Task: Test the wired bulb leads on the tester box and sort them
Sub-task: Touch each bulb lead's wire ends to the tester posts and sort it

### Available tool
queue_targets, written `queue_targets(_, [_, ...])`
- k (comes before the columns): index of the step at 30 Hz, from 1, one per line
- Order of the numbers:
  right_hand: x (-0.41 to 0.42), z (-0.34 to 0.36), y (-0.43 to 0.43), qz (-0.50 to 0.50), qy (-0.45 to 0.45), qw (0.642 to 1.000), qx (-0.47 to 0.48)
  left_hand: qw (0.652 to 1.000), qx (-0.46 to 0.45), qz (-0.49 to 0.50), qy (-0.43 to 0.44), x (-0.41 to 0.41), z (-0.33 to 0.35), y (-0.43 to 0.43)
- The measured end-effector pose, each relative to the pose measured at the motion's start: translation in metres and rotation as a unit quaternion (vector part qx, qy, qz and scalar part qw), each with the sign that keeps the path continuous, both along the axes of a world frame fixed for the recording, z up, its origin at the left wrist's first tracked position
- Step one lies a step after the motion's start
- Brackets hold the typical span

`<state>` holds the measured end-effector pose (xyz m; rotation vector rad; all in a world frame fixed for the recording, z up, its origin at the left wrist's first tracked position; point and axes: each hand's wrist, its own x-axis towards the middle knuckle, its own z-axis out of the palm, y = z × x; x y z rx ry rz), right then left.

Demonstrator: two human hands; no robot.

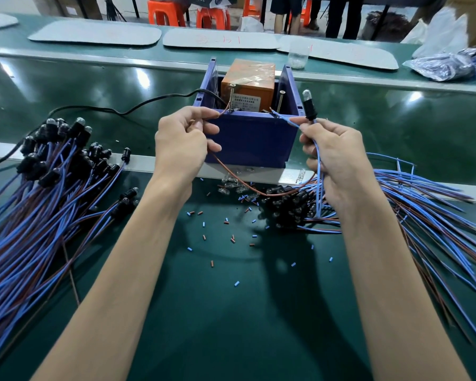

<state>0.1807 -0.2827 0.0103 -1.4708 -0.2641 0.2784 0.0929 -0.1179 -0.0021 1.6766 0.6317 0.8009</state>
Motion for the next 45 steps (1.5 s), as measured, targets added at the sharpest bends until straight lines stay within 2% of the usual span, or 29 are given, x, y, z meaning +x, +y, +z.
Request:
queue_targets(19, [0.002, 0.001, -0.005, -0.031, 0.012, 0.999, 0.0, 0.999, -0.022, -0.029, -0.003, -0.002, 0.006, -0.007])
queue_targets(26, [-0.009, 0.006, 0.002, 0.024, 0.015, 0.999, 0.019, 0.984, -0.072, -0.162, -0.015, -0.007, 0.026, -0.024])
queue_targets(30, [-0.017, 0.005, 0.012, 0.033, -0.028, 0.999, -0.015, 0.978, -0.022, -0.207, 0.007, -0.007, 0.03, -0.042])
queue_targets(40, [-0.025, 0.019, 0.001, 0.157, -0.099, 0.981, -0.048, 0.988, 0.047, -0.135, -0.058, -0.008, 0.031, -0.071])
queue_targets(45, [-0.035, 0.042, -0.012, 0.248, -0.108, 0.962, 0.026, 0.971, 0.168, -0.126, -0.114, -0.014, 0.05, -0.074])
